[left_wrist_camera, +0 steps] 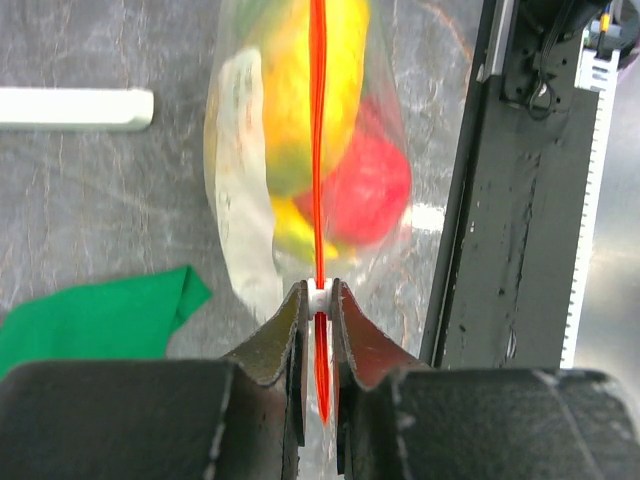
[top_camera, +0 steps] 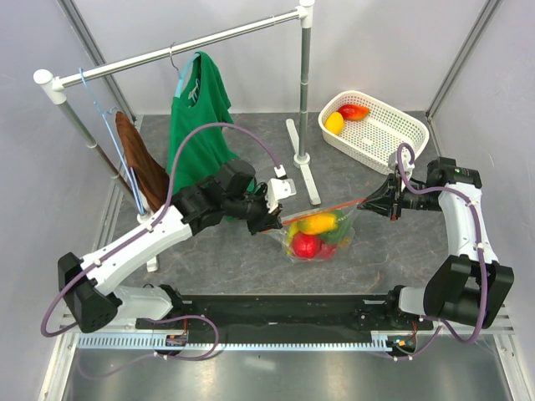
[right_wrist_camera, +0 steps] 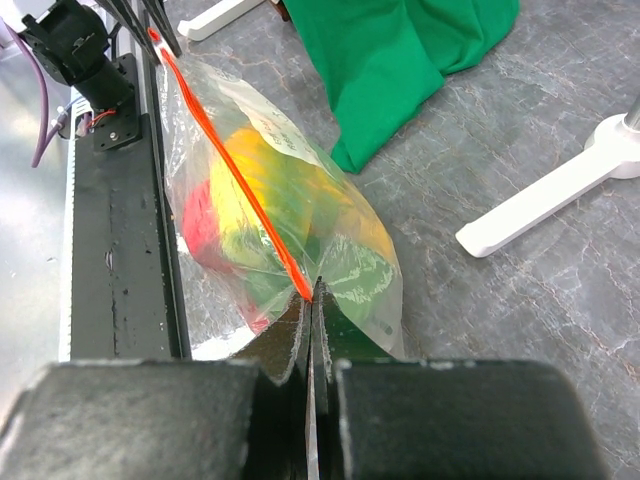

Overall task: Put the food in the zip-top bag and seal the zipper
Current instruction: Zip the zipper food storage bag at the center of the board, then place the zipper food storage bag at the center of the board.

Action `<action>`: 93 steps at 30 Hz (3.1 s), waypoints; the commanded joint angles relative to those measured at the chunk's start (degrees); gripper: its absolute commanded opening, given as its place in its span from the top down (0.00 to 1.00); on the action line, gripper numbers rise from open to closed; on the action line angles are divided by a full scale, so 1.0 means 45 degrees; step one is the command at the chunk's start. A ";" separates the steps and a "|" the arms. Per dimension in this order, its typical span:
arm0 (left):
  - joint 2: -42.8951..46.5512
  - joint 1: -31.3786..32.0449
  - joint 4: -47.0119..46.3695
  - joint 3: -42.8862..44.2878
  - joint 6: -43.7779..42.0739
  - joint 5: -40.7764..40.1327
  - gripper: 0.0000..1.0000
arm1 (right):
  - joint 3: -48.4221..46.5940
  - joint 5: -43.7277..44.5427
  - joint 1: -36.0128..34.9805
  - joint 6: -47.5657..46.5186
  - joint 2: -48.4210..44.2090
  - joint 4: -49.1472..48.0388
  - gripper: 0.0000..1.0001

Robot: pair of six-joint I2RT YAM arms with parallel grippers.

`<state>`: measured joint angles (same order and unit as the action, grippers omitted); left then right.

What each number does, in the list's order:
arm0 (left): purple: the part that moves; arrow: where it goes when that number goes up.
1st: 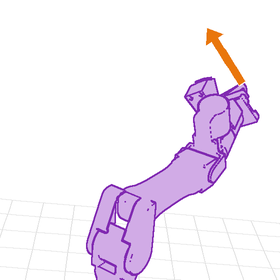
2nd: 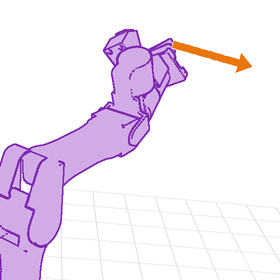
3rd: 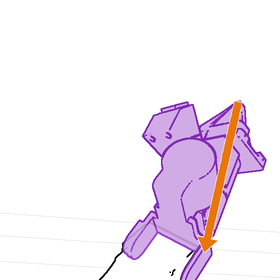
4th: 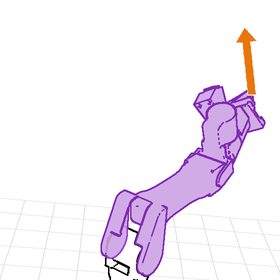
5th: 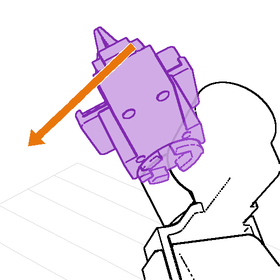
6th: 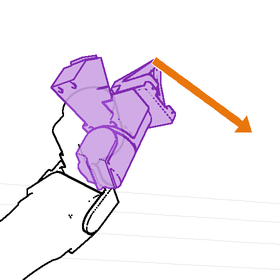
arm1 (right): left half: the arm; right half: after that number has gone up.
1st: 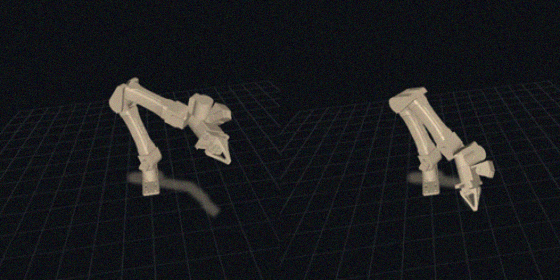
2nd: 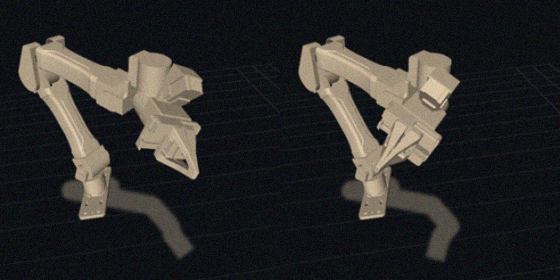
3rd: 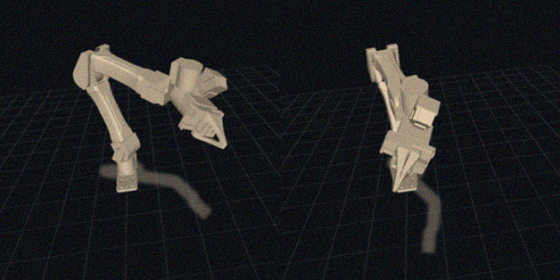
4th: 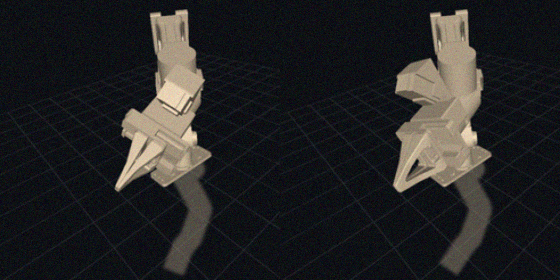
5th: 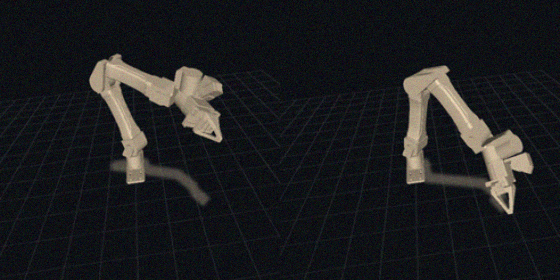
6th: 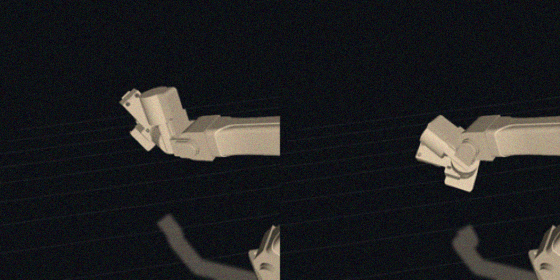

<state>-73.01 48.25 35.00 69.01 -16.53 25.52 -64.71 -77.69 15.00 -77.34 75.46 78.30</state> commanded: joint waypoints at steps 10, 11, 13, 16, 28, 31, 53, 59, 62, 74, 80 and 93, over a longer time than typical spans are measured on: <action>0.1459 -0.0761 0.2006 -0.0570 -0.1364 -0.0651 0.97 | -0.0015 -0.0255 0.0220 -0.0782 -0.0304 0.0002 1.00; 0.1518 -0.0761 0.2045 -0.0590 -0.1403 -0.0651 0.97 | 0.0004 -0.0255 0.0201 -0.0782 -0.0343 0.0002 1.00; 0.1557 -0.0780 0.2084 -0.0629 -0.1481 -0.0651 0.97 | -0.0015 -0.0255 0.0201 -0.0782 -0.0363 0.0002 1.00; 0.1538 -0.0800 0.2260 -0.0688 -0.1598 -0.0690 0.97 | -0.0035 -0.0235 0.0201 -0.0762 -0.0363 0.0021 1.00; 0.1012 -0.0586 0.2554 0.0560 -0.1738 0.0246 0.61 | 0.0102 -0.0548 0.0181 -0.1580 -0.0558 0.0821 1.00; 0.0212 -0.0234 0.2358 0.1634 -0.1230 0.0286 0.51 | 0.0258 -0.0587 0.0123 -0.1602 -0.0695 0.0920 1.00; -0.4105 0.2149 0.1147 0.4741 0.1057 -0.0378 0.52 | 0.0043 -0.0607 -0.0073 -0.1524 -0.0441 0.1135 1.00; -0.3991 0.1818 0.1615 0.4898 0.0318 -0.0905 0.98 | -0.0054 -0.0567 -0.0112 -0.0999 -0.0422 0.1135 1.00; -0.3444 0.1077 0.1889 0.4976 -0.0559 -0.0788 0.98 | -0.0463 -0.0801 -0.0170 0.0383 -0.0052 0.1135 0.74; -0.3892 -0.0566 0.2749 0.6364 -0.2772 -0.1472 0.98 | -0.3002 -0.2149 -0.0151 0.4705 0.2371 0.1135 0.02; -0.3015 -0.0118 0.2184 0.3497 -0.3024 -0.0827 0.98 | -0.2867 -0.1955 -0.0112 0.4726 0.2274 0.1135 0.02; -0.3091 0.2460 0.1030 0.0113 -0.1560 -0.0551 0.68 | -0.2359 -0.1194 0.0103 0.5935 0.2390 0.1135 0.02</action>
<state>-86.96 57.69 43.22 69.10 -26.13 22.59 -75.79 -82.72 15.05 -53.15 86.61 77.36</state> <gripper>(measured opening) 0.195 0.982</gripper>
